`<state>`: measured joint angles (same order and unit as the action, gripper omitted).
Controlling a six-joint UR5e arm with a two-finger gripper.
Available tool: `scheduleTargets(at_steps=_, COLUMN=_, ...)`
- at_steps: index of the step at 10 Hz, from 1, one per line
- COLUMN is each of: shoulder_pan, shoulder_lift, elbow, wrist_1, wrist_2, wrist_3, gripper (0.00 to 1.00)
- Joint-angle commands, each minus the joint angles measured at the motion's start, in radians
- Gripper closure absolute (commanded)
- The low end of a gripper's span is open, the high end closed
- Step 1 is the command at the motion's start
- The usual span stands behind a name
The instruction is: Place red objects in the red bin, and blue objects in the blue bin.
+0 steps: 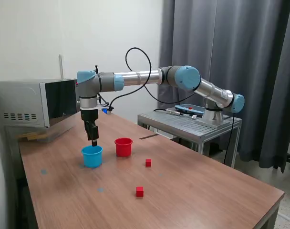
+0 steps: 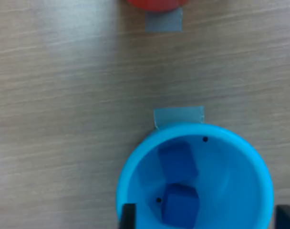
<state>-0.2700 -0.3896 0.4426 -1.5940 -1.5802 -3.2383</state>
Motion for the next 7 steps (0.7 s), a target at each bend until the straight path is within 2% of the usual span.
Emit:
scheduleTargets(at_steps=1, shoulder_pan=0.008, shoulder_lift=-0.005, elbow=0.002, wrist_1=-0.003, wrist_2=-0.001, wrist_3=0.0, gripper=0.0)
scheduleTargets(at_steps=2, shoulder_pan=0.012, shoulder_lift=-0.03, elbow=0.016, wrist_1=-0.001, wrist_2=-0.006, wrist_3=0.027, gripper=0.0)
scheduleTargets(at_steps=4, shoulder_pan=0.017, shoulder_lift=-0.098, elbow=0.108, wrist_1=-0.001, wrist_2=-0.003, wrist_3=0.18, gripper=0.0)
scheduleTargets(at_steps=5, shoulder_pan=0.031, shoulder_lift=-0.133, elbow=0.161, wrist_1=0.0, wrist_2=-0.003, wrist_3=0.211, gripper=0.0)
scheduleTargets(at_steps=7, shoulder_pan=0.052, shoulder_lift=-0.202, elbow=0.246, wrist_1=0.009, wrist_2=-0.003, wrist_3=0.218, gripper=0.0)
